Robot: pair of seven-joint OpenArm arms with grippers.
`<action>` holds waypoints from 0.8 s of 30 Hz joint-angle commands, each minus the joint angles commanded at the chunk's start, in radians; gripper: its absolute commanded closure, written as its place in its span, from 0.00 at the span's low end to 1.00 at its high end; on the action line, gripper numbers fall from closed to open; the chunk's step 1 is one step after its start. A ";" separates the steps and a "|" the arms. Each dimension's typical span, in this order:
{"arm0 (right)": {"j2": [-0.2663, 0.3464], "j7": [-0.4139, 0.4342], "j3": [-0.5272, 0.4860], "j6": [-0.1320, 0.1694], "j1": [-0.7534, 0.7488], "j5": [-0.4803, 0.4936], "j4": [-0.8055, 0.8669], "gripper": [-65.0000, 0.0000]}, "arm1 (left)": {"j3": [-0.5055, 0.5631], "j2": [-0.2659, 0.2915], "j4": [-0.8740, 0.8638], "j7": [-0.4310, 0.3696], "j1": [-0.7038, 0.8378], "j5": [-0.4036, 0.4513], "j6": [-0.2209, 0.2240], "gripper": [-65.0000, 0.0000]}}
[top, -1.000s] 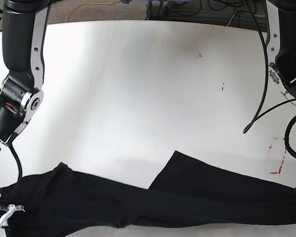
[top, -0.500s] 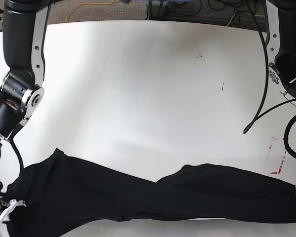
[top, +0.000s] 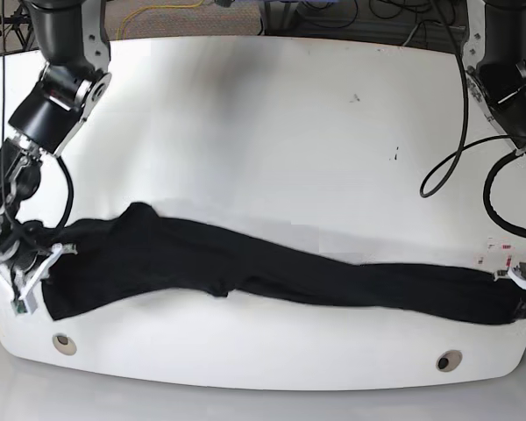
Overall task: Fold the T-shirt properly
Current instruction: 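Swing the held shirt back and lay it across the table with both grippers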
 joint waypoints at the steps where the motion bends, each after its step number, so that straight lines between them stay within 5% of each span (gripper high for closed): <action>1: -0.011 0.002 0.006 0.000 -0.038 0.000 0.017 1.00 | 0.000 0.000 0.020 0.000 0.034 0.000 0.000 1.00; 9: -0.068 0.005 0.034 0.000 -0.227 -0.002 0.061 1.00 | 0.000 0.002 0.114 0.002 0.261 0.005 -0.069 1.00; 24: -0.127 0.080 0.057 0.000 -0.422 -0.002 0.061 1.00 | -0.075 0.003 0.130 0.002 0.589 0.005 -0.077 1.00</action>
